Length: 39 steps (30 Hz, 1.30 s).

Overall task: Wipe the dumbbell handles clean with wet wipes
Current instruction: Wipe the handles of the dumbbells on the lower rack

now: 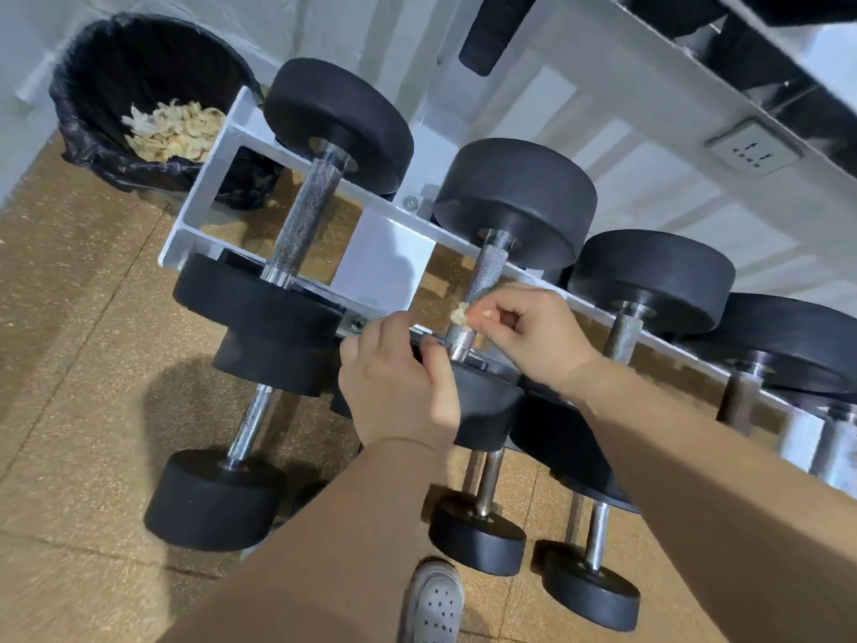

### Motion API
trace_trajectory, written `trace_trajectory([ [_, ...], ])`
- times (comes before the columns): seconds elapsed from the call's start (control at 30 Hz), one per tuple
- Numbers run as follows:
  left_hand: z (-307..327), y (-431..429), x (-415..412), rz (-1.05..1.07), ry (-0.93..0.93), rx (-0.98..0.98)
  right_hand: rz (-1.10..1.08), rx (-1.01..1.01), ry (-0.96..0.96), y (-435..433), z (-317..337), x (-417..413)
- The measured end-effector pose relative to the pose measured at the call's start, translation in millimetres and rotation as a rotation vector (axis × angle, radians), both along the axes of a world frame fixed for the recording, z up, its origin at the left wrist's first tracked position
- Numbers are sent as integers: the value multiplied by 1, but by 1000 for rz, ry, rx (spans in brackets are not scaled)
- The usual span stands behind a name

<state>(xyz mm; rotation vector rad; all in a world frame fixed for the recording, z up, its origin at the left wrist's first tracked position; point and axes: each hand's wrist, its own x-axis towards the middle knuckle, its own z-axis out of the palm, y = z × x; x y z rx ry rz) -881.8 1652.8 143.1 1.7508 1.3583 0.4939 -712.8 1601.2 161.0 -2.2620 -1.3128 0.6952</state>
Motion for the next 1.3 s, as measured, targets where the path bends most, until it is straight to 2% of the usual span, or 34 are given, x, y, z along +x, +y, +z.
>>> trace_trajectory([
  [0.17,1,0,0,-22,30,25,-317,173,17,16,-17,20],
  [0.27,9,2,-1,-47,76,-9,-290,94,191,1,-12,0],
  [0.37,21,7,9,-3,136,-148,-230,44,248,-15,-11,-11],
  [0.47,32,8,27,93,183,-280,-399,134,280,-7,-20,-1],
  [0.53,31,5,33,80,255,-208,-528,220,306,9,-24,10],
  [0.63,22,1,37,85,352,-112,-572,247,359,16,-28,15],
  [0.73,21,0,36,125,306,-90,-522,178,504,-5,-31,-7],
  [0.9,25,-4,37,151,237,-71,-437,124,529,-12,-43,-3],
  [1.03,27,-6,38,144,236,-61,-786,363,731,17,-46,17],
  [1.07,26,-7,38,139,239,-66,-812,388,722,18,-45,15],
  [1.13,25,-7,38,159,236,-90,-763,324,680,11,-37,6],
  [1.23,26,-8,39,211,234,-112,-577,126,629,-5,-26,-11],
  [1.3,28,-10,41,205,234,-107,-565,151,612,-7,-29,-14],
])
